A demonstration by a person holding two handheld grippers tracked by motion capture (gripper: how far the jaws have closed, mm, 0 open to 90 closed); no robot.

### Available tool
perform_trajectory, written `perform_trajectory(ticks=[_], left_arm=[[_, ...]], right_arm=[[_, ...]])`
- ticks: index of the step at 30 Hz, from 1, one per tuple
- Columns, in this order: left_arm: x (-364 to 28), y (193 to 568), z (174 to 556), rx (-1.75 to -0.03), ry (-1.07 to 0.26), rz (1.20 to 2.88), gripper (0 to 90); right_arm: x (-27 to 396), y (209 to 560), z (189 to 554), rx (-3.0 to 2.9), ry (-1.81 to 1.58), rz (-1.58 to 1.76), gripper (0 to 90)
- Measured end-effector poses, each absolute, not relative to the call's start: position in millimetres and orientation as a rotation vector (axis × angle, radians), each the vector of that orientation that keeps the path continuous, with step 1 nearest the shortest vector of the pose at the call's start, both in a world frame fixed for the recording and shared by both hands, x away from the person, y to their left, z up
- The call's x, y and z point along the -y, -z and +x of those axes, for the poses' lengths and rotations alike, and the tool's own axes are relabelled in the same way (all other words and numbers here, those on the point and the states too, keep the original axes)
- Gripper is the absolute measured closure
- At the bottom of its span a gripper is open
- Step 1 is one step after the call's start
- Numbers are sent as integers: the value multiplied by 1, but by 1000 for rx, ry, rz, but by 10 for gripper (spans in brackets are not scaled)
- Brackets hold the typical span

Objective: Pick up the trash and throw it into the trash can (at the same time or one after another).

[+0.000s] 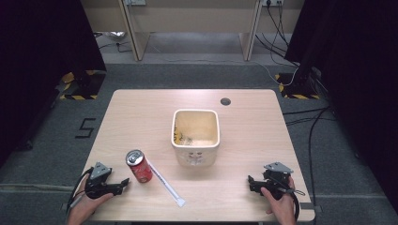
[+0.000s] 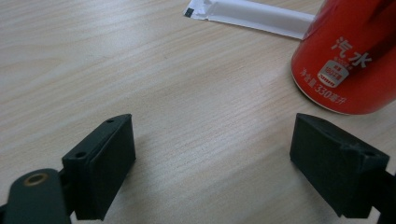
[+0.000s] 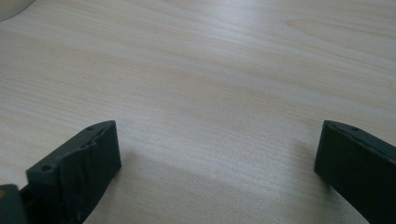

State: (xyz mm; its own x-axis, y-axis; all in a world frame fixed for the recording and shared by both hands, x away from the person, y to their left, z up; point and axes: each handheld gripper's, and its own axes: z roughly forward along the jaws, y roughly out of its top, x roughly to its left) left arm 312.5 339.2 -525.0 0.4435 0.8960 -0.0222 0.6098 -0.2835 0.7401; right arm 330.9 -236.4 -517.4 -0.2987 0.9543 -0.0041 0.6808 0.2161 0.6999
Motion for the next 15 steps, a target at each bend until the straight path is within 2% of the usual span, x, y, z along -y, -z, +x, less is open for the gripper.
perform_trajectory(ticks=[15], left_arm=[[-342,525,312,-1261,-507,1984,145]], right_arm=[[237,517,331,-2074,-842,1495,2]])
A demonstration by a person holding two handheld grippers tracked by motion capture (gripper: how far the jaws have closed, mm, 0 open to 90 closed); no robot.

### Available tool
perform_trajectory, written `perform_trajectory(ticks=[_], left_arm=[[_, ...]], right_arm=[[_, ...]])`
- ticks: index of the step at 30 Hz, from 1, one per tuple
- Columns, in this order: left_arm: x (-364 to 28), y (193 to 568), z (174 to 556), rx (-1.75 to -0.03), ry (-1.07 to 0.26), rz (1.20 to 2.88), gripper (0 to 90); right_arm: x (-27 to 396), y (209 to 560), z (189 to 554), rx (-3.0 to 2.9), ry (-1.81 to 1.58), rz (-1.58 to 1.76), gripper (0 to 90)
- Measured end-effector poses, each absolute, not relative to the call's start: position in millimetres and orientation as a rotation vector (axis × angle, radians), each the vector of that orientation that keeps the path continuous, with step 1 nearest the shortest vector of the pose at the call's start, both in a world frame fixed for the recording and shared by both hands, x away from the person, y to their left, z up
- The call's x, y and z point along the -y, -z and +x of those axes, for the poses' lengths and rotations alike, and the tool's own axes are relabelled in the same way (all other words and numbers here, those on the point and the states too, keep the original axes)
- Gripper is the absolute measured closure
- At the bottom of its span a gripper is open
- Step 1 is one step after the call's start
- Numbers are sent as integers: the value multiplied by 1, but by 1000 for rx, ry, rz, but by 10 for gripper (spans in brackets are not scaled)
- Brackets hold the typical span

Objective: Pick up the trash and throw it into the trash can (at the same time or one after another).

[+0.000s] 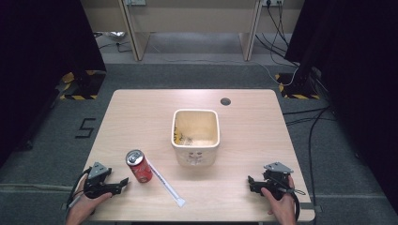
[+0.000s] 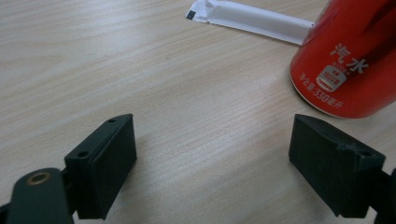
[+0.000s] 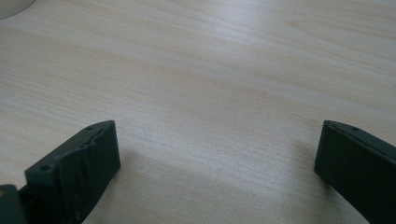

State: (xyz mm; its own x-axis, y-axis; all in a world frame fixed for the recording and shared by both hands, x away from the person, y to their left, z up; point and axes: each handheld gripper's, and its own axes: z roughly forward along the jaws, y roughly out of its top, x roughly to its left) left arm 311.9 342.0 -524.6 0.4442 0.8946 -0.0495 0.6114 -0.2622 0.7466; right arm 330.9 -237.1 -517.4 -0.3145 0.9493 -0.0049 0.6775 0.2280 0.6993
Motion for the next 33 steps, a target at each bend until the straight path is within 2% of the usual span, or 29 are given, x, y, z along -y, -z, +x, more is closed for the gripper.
perform_trajectory(ticks=[6,17,33], left_arm=[[-341,522,309,-1253,-473,1963,156],[-327,497,296,-1168,-427,1919,156],[-301,480,288,-1085,-421,1922,154]], right_arm=[[237,517,331,-2075,-841,1494,2],[237,517,331,-2074,-840,1494,2],[237,517,331,-2074,-839,1494,2]])
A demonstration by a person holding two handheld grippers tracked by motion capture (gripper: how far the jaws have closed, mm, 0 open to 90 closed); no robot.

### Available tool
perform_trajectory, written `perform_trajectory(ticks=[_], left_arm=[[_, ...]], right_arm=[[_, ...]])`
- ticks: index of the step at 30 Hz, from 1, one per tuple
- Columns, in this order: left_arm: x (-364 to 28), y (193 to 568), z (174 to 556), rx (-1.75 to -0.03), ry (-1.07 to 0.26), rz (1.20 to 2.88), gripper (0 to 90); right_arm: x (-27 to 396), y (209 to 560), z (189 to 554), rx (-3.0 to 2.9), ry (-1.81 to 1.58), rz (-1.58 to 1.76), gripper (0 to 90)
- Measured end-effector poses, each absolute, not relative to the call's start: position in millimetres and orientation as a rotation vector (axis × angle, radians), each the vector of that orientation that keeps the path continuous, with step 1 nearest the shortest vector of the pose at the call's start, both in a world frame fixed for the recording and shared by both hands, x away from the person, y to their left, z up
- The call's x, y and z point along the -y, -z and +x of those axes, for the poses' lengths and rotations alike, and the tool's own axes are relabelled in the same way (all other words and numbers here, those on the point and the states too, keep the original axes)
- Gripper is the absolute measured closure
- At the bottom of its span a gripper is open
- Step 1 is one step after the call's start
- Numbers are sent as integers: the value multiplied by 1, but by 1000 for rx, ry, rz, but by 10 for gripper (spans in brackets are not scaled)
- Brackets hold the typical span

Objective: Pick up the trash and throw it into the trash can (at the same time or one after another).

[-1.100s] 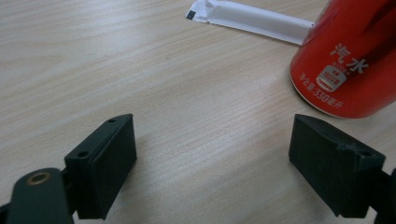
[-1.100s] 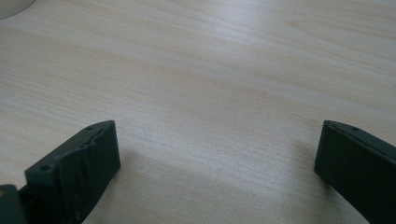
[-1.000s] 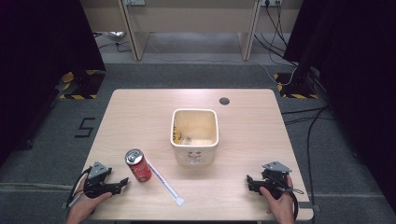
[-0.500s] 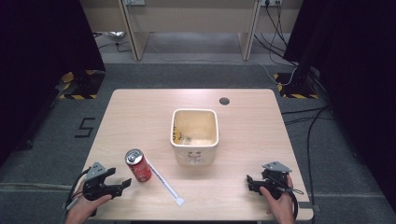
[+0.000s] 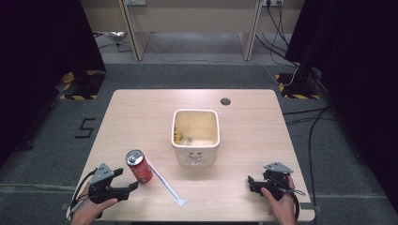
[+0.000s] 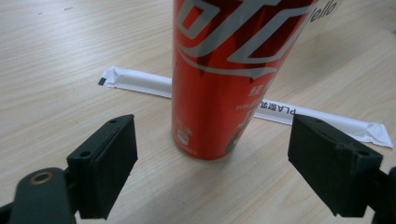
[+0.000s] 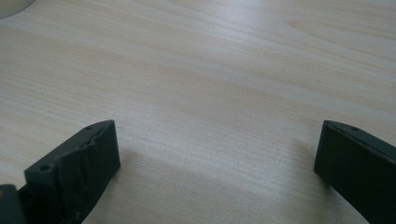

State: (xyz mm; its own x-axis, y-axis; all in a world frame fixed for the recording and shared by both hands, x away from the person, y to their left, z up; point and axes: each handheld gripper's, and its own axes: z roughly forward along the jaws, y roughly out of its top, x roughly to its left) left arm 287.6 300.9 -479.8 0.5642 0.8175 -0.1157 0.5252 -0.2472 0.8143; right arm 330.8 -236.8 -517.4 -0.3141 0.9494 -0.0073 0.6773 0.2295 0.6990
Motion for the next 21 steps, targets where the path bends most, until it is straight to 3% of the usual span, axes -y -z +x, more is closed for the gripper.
perform_trajectory(ticks=[21], left_arm=[[-284,467,295,-1032,-464,1941,153]], right_arm=[[237,517,331,-2074,-838,1492,4]])
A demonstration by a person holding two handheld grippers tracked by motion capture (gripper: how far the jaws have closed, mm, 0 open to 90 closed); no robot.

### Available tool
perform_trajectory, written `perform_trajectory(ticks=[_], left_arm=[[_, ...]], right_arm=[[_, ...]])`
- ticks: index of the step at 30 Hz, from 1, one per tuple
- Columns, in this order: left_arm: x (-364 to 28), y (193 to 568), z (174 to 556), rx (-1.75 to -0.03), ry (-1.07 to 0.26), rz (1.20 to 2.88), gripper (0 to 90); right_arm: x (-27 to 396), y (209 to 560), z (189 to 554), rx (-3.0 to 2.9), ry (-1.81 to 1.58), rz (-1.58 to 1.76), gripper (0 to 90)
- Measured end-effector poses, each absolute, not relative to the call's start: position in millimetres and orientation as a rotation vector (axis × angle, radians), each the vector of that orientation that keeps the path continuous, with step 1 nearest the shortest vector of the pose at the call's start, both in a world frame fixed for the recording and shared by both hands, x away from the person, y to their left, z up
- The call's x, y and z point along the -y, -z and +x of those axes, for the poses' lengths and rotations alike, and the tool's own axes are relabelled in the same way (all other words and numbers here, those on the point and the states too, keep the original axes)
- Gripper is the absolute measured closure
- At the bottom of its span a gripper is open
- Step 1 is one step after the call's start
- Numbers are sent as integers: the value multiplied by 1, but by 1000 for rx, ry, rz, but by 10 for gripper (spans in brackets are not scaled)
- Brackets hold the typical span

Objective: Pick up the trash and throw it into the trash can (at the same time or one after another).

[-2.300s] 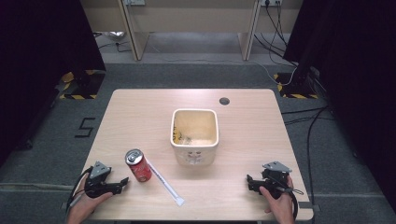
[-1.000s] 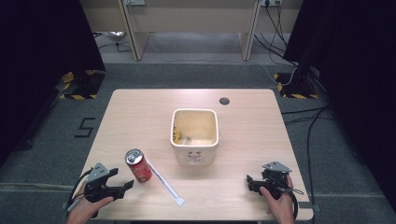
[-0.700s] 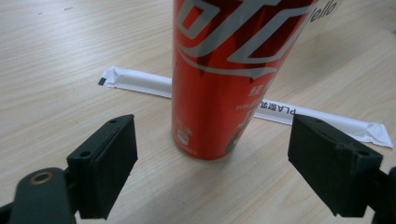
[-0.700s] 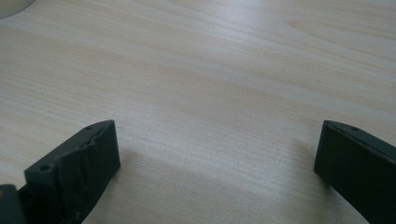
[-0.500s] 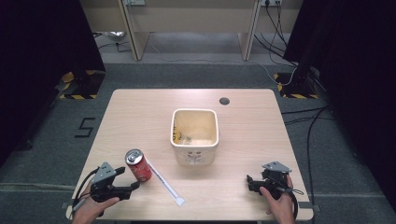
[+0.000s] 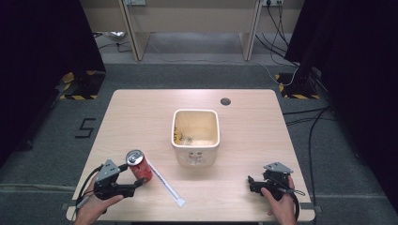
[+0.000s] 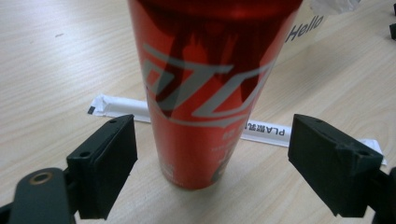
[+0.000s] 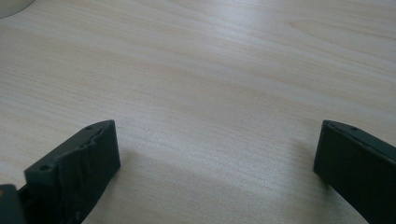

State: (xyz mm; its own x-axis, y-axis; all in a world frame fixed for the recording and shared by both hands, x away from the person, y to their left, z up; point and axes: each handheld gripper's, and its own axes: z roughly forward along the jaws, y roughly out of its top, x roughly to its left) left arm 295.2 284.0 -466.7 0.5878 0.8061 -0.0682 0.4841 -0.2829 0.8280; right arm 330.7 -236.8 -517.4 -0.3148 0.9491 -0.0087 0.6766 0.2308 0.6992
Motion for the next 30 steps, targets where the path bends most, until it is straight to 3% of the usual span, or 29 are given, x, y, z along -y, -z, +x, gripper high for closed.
perform_trajectory(ticks=[17,26,30], left_arm=[[-278,465,310,-1042,-480,1957,160],[-277,465,313,-1034,-482,1944,237],[-275,465,316,-1006,-486,1964,330]], right_arm=[[237,517,331,-2075,-838,1492,5],[237,517,331,-2075,-838,1491,5],[237,517,331,-2074,-839,1492,4]])
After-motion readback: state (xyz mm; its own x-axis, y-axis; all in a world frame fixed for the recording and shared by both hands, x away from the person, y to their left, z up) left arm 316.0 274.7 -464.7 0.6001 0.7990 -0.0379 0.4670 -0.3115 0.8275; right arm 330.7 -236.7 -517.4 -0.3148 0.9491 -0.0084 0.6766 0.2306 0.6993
